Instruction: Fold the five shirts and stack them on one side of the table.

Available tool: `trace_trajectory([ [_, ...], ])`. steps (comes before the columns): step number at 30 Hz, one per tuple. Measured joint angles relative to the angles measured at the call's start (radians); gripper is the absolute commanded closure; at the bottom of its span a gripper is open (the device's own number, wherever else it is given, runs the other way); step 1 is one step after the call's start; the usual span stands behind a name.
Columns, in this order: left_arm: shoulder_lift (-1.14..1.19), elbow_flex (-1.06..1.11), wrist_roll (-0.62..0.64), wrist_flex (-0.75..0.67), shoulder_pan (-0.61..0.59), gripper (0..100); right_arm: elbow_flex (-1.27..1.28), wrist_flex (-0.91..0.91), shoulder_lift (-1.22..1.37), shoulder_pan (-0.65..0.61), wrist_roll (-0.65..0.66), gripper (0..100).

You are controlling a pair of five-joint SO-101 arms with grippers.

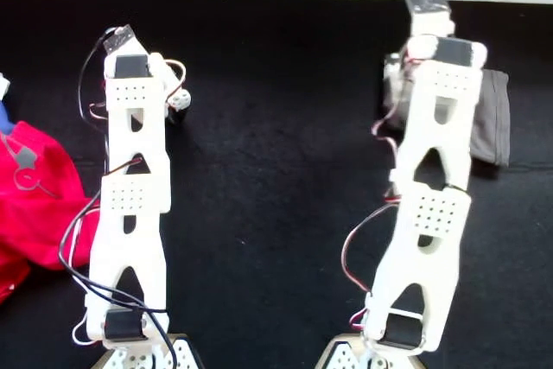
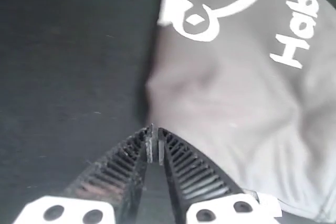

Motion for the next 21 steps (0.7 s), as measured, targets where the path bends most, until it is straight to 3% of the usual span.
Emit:
trace_trajectory([
  [8, 0.0, 0.0, 0.0, 0.0, 0.0, 99, 0.018, -0.037, 0.167, 0.011, 0.0, 99.3],
  [13, 0.0, 0.0, 0.0, 0.0, 0.0, 99, 0.012, 0.061, 0.17, -0.014, 0.0, 99.3],
  [21, 0.0, 0.0, 0.0, -0.006, 0.0, 99, -0.353, 0.166, 0.16, -0.015, 0.0, 99.3],
])
